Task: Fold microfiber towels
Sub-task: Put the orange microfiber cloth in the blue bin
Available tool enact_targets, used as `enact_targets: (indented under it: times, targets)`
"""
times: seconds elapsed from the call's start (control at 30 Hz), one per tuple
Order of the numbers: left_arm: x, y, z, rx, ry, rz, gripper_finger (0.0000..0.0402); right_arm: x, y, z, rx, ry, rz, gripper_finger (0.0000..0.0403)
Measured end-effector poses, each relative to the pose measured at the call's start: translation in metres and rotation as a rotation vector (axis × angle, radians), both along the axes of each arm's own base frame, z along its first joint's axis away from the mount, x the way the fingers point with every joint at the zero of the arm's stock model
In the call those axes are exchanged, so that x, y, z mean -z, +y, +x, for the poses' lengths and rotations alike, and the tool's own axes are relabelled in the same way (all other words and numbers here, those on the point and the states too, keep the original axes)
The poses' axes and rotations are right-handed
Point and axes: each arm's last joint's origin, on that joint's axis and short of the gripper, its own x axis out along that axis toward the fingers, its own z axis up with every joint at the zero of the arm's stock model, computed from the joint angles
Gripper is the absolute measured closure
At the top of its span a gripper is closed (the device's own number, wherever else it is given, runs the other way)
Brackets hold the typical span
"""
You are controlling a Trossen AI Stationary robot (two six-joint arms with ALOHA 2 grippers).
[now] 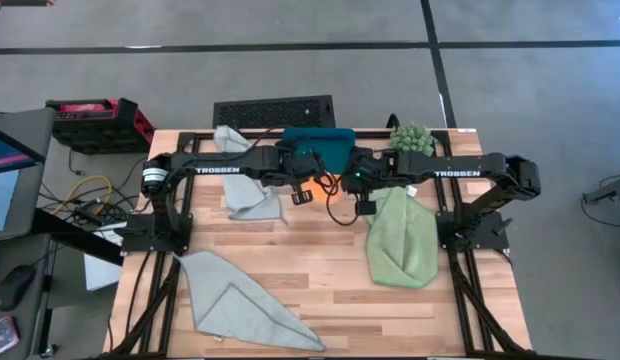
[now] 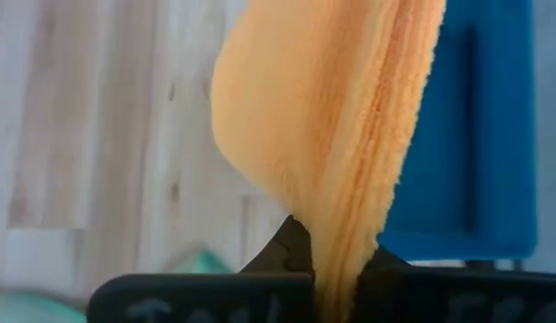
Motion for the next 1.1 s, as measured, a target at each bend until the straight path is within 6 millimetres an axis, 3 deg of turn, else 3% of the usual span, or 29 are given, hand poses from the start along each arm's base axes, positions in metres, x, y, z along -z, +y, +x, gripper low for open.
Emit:
enact_targets:
  times: [0.27,0.67,1.1]
  targets:
    - [-0.002,-0.003,-0.002,0.063,-0.002,-0.089,0.0401,0.002,0.005,-0.002,-0.056,0.015,0.099,0.0394]
    - [0.003,0.024,-0.008,-0.028,-0.002,-0.097,0.0401,0.034,-0.039,0.013,0.038,0.047,0.099,0.0394]
    - [0.024,0.058,-0.014,-0.089,-0.058,-0.054,0.0401,0.034,-0.066,0.011,0.116,0.005,0.002,0.0393]
